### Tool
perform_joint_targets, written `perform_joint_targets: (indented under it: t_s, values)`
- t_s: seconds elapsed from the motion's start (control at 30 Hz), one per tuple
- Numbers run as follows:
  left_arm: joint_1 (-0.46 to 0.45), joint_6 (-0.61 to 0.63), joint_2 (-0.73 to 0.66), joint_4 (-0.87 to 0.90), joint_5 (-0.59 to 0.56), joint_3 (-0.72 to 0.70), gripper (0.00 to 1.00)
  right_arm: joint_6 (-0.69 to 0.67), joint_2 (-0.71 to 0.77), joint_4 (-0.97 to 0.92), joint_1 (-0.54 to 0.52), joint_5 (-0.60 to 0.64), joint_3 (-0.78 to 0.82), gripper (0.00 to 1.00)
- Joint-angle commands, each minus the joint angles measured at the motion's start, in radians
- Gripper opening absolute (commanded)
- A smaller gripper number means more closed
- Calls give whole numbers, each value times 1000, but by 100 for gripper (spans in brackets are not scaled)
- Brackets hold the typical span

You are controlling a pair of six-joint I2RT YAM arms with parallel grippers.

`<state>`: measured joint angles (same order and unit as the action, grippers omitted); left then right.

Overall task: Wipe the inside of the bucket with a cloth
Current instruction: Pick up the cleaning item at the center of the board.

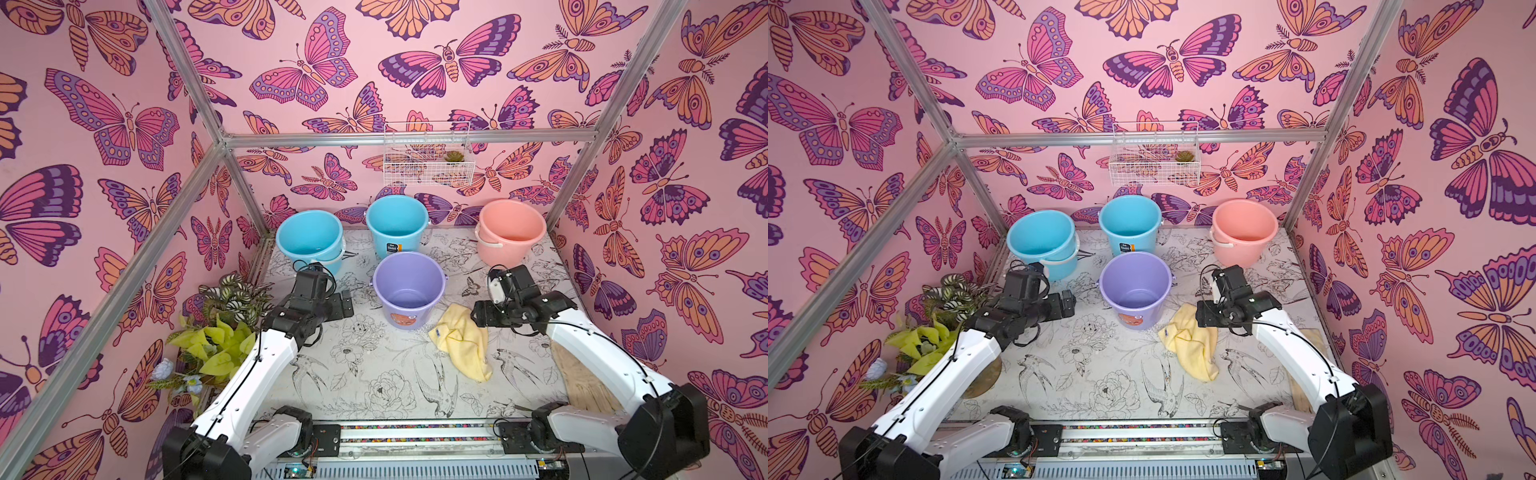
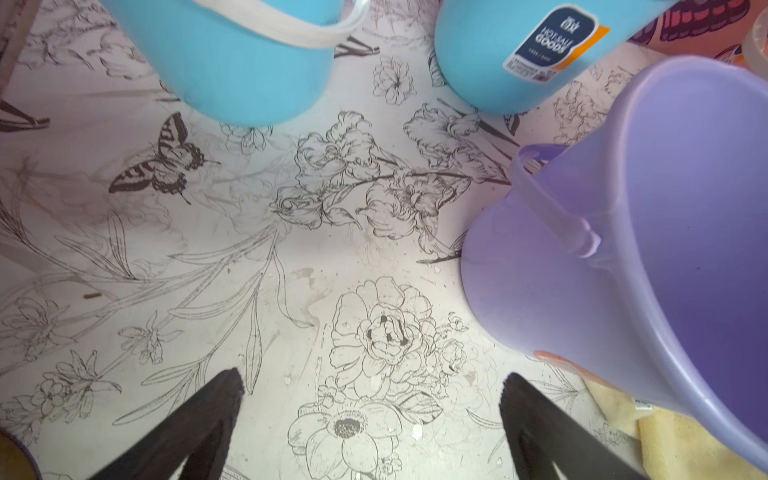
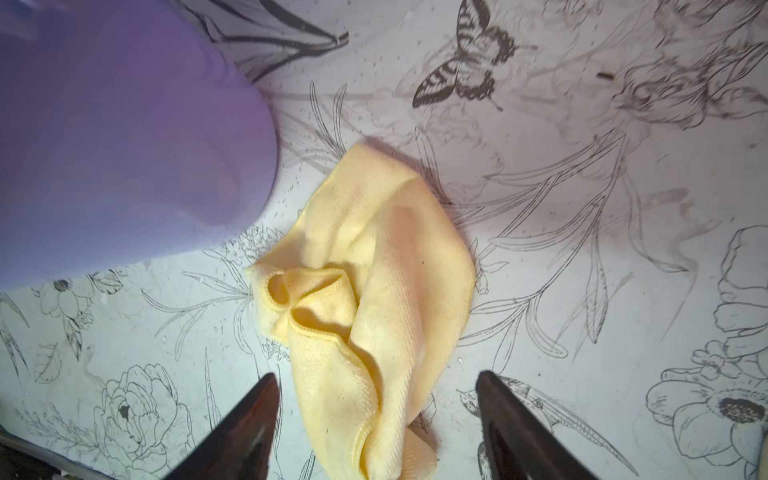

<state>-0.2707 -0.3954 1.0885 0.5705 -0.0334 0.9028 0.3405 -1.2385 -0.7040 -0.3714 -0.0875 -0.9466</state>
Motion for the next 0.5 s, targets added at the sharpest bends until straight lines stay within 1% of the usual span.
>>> perform_joint_targets:
  t_s: [0.0,0.17,0.3,0.47]
  values:
    - [-1,-37,13,57,33,18,99,36,-31,-38,-55,48,31,76]
    - [-1,-44,8,66,38,12,99,62,-73,7,-98,69,83,73]
    - [-2,-56,-5,80,38,14,99,78,-104,43,-107,83,126,69]
    - [-2,-63,-6,94,40,22,99,87,-121,83,-112,73,168,63]
